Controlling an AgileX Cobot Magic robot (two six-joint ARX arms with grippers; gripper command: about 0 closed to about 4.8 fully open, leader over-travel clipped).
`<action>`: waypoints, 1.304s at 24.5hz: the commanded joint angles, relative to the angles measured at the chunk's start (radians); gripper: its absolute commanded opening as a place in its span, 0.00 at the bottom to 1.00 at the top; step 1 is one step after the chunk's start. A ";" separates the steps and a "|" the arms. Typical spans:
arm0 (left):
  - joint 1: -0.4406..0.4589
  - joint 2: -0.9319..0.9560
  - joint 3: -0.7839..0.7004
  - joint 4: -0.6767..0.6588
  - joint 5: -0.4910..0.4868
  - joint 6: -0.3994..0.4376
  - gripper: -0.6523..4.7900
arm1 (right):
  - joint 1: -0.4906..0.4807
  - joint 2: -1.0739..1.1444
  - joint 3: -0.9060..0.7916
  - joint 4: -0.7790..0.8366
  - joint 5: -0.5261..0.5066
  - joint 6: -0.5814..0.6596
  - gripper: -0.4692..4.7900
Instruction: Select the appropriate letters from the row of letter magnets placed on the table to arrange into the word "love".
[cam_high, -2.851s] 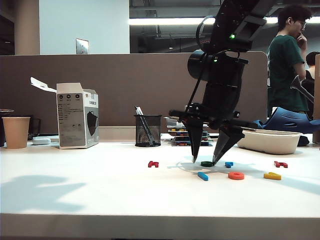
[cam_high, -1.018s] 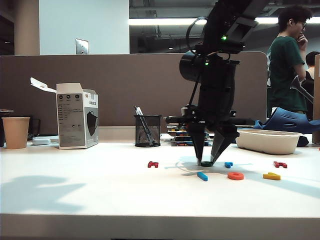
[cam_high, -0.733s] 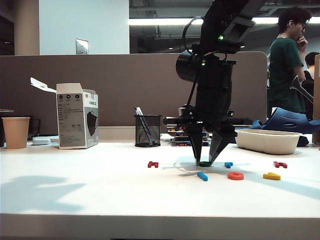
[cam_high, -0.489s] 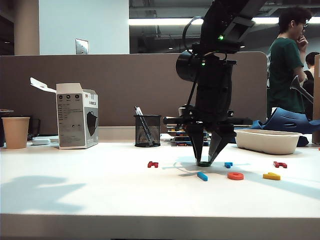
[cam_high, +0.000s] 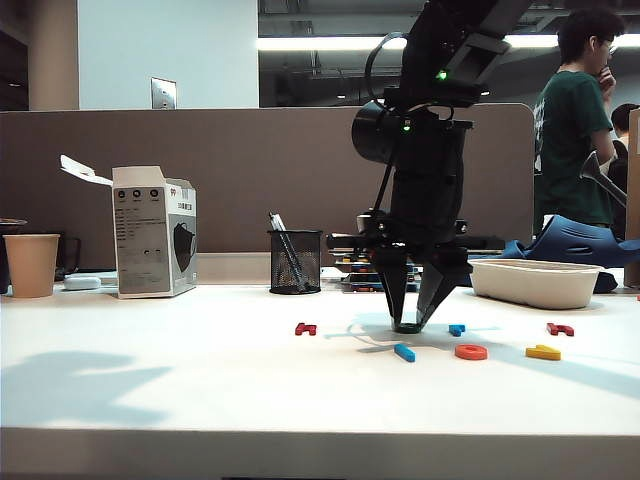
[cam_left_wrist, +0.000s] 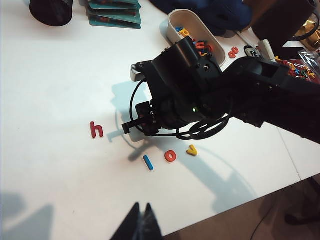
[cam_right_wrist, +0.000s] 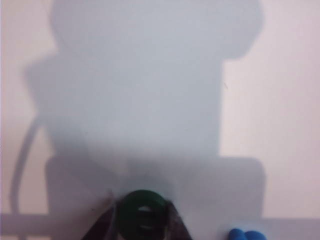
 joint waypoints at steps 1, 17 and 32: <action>-0.001 -0.003 0.003 0.009 -0.003 0.004 0.11 | 0.005 0.032 -0.018 -0.065 -0.031 -0.004 0.29; -0.001 -0.003 0.003 0.009 -0.003 0.004 0.11 | -0.008 -0.016 -0.018 -0.040 -0.027 -0.008 0.29; -0.001 -0.003 0.003 0.009 -0.003 0.004 0.11 | -0.009 -0.064 -0.018 -0.023 0.006 -0.026 0.29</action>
